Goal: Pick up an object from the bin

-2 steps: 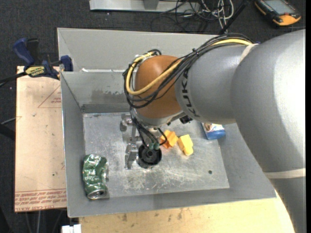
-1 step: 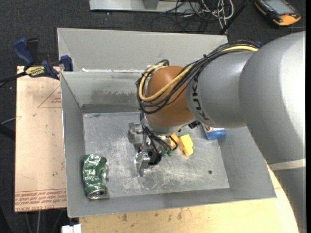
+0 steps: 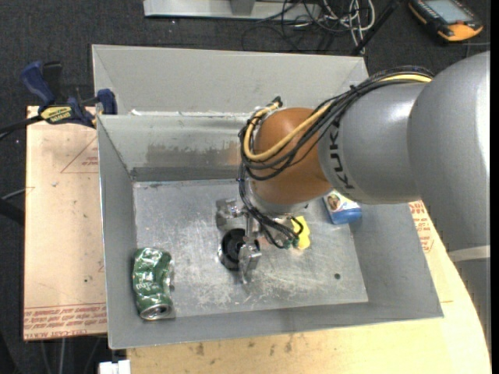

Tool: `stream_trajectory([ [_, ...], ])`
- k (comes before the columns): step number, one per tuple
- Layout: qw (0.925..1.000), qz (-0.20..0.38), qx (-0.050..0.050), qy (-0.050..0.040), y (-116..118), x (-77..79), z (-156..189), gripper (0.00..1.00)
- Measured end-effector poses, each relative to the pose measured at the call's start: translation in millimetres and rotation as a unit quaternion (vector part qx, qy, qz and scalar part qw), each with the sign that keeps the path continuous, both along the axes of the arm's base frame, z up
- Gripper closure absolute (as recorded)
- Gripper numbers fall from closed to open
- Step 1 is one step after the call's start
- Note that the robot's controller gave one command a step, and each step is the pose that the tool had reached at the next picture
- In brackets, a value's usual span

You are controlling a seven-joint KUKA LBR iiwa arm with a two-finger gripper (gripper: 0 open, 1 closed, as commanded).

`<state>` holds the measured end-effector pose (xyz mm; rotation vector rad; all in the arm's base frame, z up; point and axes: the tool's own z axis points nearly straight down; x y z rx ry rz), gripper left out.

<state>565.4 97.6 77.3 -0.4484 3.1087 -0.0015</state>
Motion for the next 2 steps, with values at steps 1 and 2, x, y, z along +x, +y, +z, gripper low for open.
stream_trajectory([
  [1,0.9969,0.079,0.002,-0.0013,-29.3,23.4,-4.0,1.0],
  [2,0.9969,0.079,0.002,-0.0013,-29.2,23.4,-4.0,1.0],
])
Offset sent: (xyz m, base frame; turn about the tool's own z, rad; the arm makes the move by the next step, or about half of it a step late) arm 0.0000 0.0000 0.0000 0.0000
